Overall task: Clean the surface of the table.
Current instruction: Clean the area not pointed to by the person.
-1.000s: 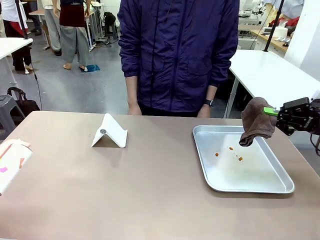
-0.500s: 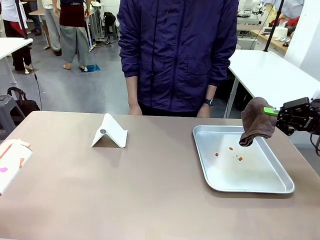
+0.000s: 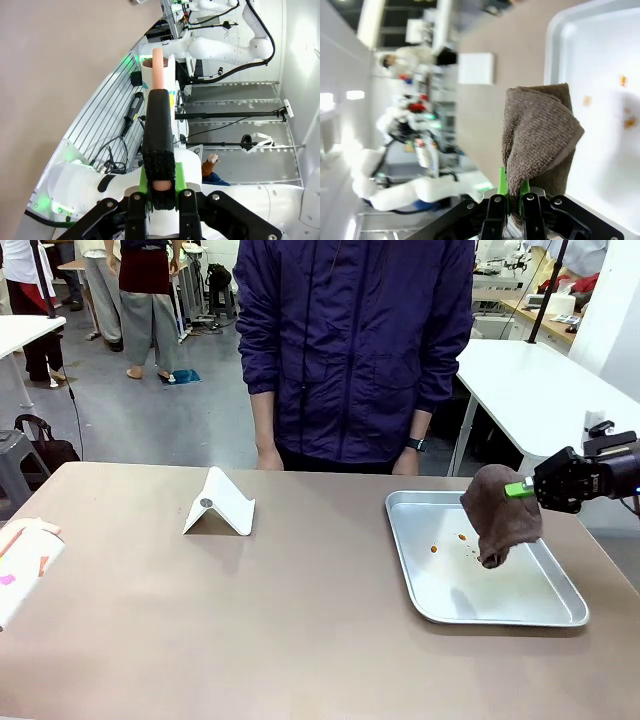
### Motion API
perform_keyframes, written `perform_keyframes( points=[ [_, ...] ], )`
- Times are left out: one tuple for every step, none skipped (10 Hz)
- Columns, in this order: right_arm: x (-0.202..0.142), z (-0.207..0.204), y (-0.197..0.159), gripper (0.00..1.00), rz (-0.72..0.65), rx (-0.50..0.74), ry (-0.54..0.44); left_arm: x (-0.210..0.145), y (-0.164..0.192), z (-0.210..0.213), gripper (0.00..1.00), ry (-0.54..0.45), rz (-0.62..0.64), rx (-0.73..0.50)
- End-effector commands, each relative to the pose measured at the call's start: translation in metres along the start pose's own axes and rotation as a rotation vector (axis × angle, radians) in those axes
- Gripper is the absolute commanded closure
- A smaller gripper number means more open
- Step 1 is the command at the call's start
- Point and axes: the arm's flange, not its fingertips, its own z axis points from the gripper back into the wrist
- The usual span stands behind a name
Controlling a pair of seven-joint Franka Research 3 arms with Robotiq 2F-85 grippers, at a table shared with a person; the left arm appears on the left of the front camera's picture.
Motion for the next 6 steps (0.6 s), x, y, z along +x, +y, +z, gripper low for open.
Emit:
perform_keyframes(
  points=[
    [0.014,0.012,0.003,0.92,0.003,-0.219,0.087,0.000,-0.004,0.003,0.78,-0.003,0.011,-0.002],
    [0.019,0.008,0.005,0.92,0.031,-0.331,0.125,0.000,-0.004,0.003,0.78,-0.003,0.011,-0.002],
    [0.024,0.000,0.004,0.92,0.057,-0.413,0.158,0.000,-0.004,0.003,0.78,-0.003,0.011,-0.002],
    [0.033,-0.011,-0.001,0.92,0.060,-0.487,0.125,0.000,-0.004,0.003,0.78,-0.003,0.011,-0.002],
    [0.043,-0.026,-0.011,0.92,0.054,-0.596,0.006,0.000,-0.004,0.003,0.78,-0.003,0.011,-0.002],
    [0.048,-0.034,-0.021,0.92,0.038,-0.667,-0.042,0.000,-0.004,0.003,0.78,-0.003,0.011,-0.002]
  ],
)
